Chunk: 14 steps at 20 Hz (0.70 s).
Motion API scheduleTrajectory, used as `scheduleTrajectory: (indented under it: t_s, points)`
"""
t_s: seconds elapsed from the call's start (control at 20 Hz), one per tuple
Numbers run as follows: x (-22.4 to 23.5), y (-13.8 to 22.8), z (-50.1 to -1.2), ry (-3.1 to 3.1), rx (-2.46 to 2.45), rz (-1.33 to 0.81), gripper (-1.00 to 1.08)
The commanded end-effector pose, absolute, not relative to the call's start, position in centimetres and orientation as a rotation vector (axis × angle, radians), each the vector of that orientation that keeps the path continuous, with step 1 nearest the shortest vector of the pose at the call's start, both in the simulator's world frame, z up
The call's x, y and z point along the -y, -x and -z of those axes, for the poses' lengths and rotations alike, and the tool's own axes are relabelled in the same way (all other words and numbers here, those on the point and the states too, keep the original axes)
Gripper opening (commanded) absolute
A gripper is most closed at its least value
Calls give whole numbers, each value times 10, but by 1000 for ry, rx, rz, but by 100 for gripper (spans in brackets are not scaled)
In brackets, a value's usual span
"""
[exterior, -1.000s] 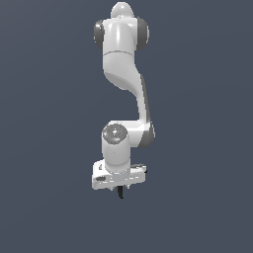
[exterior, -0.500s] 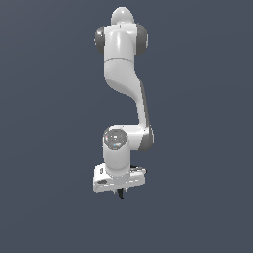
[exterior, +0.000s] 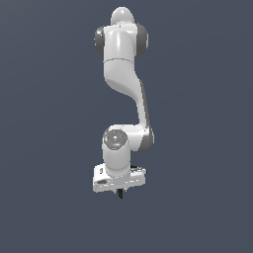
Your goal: Pick up the object and move it to a goal position.
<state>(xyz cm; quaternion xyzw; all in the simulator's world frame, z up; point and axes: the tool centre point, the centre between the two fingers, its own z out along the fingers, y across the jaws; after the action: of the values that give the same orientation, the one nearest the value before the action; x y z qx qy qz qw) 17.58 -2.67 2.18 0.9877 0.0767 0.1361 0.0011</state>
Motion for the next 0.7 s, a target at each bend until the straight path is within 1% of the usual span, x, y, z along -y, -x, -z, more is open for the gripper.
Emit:
scheduleTrajectory:
  t_s: [0.0, 0.35, 0.65]
  points:
    - [27, -176, -22, -3101, -241, -427, -100]
    - [24, -172, -31, -3101, -241, -427, -100]
    - [18, -162, -51, -3101, -241, -427, -100]
